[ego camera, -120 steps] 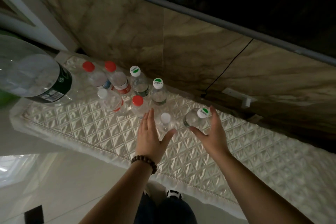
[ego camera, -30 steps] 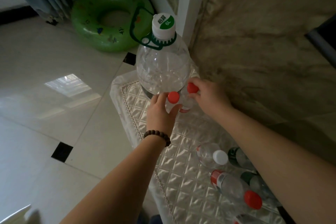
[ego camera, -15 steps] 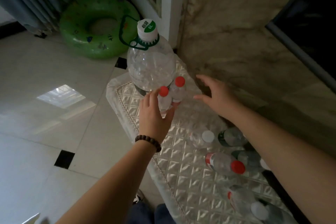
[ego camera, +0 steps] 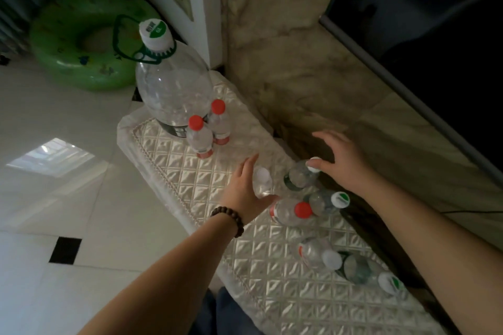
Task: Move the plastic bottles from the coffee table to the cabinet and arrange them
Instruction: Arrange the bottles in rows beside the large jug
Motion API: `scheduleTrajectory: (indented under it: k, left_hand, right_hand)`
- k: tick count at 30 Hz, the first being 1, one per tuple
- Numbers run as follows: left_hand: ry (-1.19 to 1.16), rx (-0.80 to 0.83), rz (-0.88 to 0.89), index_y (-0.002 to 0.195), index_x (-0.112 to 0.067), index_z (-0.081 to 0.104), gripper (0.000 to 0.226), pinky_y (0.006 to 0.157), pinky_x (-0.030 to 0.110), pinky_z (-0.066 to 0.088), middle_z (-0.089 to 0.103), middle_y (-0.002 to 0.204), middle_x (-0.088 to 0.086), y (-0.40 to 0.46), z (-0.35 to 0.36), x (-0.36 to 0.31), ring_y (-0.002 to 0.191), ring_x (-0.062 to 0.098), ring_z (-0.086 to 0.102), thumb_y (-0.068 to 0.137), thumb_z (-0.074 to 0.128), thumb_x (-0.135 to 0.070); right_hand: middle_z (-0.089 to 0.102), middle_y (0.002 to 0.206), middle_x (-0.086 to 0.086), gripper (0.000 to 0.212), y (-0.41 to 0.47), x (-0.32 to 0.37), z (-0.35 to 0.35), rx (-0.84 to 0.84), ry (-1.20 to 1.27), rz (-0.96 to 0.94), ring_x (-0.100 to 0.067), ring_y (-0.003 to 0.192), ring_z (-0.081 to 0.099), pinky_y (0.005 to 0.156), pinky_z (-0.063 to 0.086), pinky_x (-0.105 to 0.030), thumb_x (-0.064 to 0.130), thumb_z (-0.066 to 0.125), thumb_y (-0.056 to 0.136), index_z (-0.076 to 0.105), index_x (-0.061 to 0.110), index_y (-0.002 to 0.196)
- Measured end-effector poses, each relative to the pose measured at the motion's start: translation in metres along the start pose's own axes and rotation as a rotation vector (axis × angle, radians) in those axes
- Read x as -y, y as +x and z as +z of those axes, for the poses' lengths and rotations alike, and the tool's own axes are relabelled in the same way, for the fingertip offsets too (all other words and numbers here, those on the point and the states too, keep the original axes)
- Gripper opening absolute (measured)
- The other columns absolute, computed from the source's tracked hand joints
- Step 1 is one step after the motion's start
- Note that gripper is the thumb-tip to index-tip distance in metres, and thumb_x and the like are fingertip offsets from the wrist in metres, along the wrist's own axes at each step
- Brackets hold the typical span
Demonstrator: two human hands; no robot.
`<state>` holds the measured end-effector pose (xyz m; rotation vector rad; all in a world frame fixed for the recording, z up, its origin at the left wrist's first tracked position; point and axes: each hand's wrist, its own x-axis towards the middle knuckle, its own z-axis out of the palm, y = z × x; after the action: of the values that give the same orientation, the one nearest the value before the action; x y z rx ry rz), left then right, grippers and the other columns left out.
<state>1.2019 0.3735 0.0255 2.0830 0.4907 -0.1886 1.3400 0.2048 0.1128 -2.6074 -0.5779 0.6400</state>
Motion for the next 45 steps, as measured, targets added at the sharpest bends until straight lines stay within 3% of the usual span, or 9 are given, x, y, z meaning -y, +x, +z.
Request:
scheduleTrajectory:
  k: [4, 8, 14, 19, 25, 32, 36, 42, 45]
  left_hand:
    - [0.033, -0.056, -0.121, 0.146, -0.022, 0.022, 0.098, 0.104, 0.035, 0.038, 0.034, 0.148, 0.001, 0.005, 0.019, 0.005, 0.132, 0.021, 0.038, 0.069, 0.081, -0.035]
    - [0.030, -0.130, -0.152, 0.130, -0.021, 0.039, 0.073, 0.086, 0.034, 0.049, 0.052, 0.128, 0.004, 0.009, 0.026, 0.013, 0.110, 0.023, 0.055, 0.070, 0.080, -0.032]
    - [0.001, -0.231, -0.129, 0.124, -0.022, 0.044, 0.062, 0.080, 0.030, 0.046, 0.057, 0.119, 0.000, 0.004, 0.008, 0.022, 0.104, 0.020, 0.056, 0.073, 0.078, -0.032]
    - [-0.034, -0.340, -0.154, 0.125, -0.024, 0.048, 0.066, 0.085, 0.025, 0.042, 0.048, 0.127, -0.001, -0.001, -0.022, 0.037, 0.104, 0.014, 0.051, 0.069, 0.082, -0.030]
    - [-0.070, -0.412, -0.190, 0.130, -0.025, 0.048, 0.070, 0.093, 0.034, 0.048, 0.051, 0.126, 0.000, 0.013, -0.042, 0.050, 0.109, 0.020, 0.054, 0.068, 0.083, -0.025]
    - [-0.080, -0.440, -0.208, 0.129, -0.018, 0.043, 0.068, 0.090, 0.024, 0.043, 0.048, 0.129, 0.002, 0.033, -0.044, 0.048, 0.113, 0.018, 0.050, 0.072, 0.080, -0.020]
    - [-0.121, -0.468, -0.269, 0.128, -0.013, 0.039, 0.069, 0.090, 0.028, 0.045, 0.047, 0.131, 0.005, 0.041, -0.043, 0.050, 0.113, 0.021, 0.052, 0.073, 0.080, -0.019]
    - [-0.183, -0.379, -0.243, 0.139, -0.017, 0.029, 0.094, 0.097, 0.020, 0.036, 0.039, 0.140, 0.000, 0.035, -0.049, 0.050, 0.123, 0.014, 0.043, 0.065, 0.080, -0.046]
    - [-0.199, -0.425, -0.174, 0.136, -0.020, 0.032, 0.084, 0.099, 0.031, 0.043, 0.041, 0.136, -0.001, 0.021, -0.057, 0.049, 0.118, 0.007, 0.042, 0.073, 0.055, -0.070]
  right_hand:
    - [0.036, 0.150, -0.007, 0.069, -0.006, -0.015, 0.017, -0.002, 0.029, 0.054, -0.024, 0.137, 0.035, 0.109, 0.033, -0.037, 0.029, 0.075, 0.078, 0.045, 0.018, 0.138]
    - [0.042, 0.146, -0.006, 0.070, -0.008, -0.020, 0.031, -0.010, 0.039, 0.085, -0.024, 0.132, 0.042, 0.106, 0.039, -0.039, 0.030, 0.076, 0.076, 0.044, 0.020, 0.138]
    - [0.059, 0.127, -0.010, 0.057, -0.004, -0.018, 0.037, -0.017, -0.004, 0.154, -0.028, 0.114, 0.057, 0.091, 0.050, -0.045, 0.030, 0.070, 0.083, 0.046, 0.024, 0.135]
    - [0.064, 0.115, -0.012, 0.040, 0.006, -0.001, 0.039, -0.064, -0.067, 0.134, -0.031, 0.104, 0.061, 0.083, 0.053, -0.047, 0.032, 0.065, 0.087, 0.055, 0.018, 0.123]
    - [0.061, 0.123, -0.010, 0.042, 0.036, 0.052, 0.051, -0.040, -0.054, -0.039, -0.029, 0.110, 0.058, 0.088, 0.050, -0.041, 0.031, 0.064, 0.088, 0.054, 0.017, 0.126]
    - [0.061, 0.123, -0.009, 0.042, 0.071, 0.105, 0.077, 0.033, -0.125, -0.135, -0.028, 0.110, 0.058, 0.089, 0.051, -0.041, 0.031, 0.061, 0.090, 0.052, 0.019, 0.129]
    - [0.061, 0.121, -0.010, 0.037, 0.082, 0.116, 0.085, 0.037, -0.103, -0.153, -0.028, 0.109, 0.058, 0.085, 0.050, -0.037, 0.027, 0.061, 0.090, 0.053, 0.018, 0.125]
    - [0.063, 0.115, -0.010, 0.035, 0.092, 0.109, 0.080, 0.045, -0.091, -0.130, -0.030, 0.103, 0.060, 0.083, 0.052, -0.041, 0.028, 0.066, 0.086, 0.055, 0.018, 0.117]
    - [0.061, 0.117, -0.008, 0.039, 0.093, 0.105, 0.077, 0.074, -0.079, -0.135, -0.027, 0.105, 0.059, 0.084, 0.052, -0.041, 0.029, 0.068, 0.084, 0.054, 0.019, 0.118]
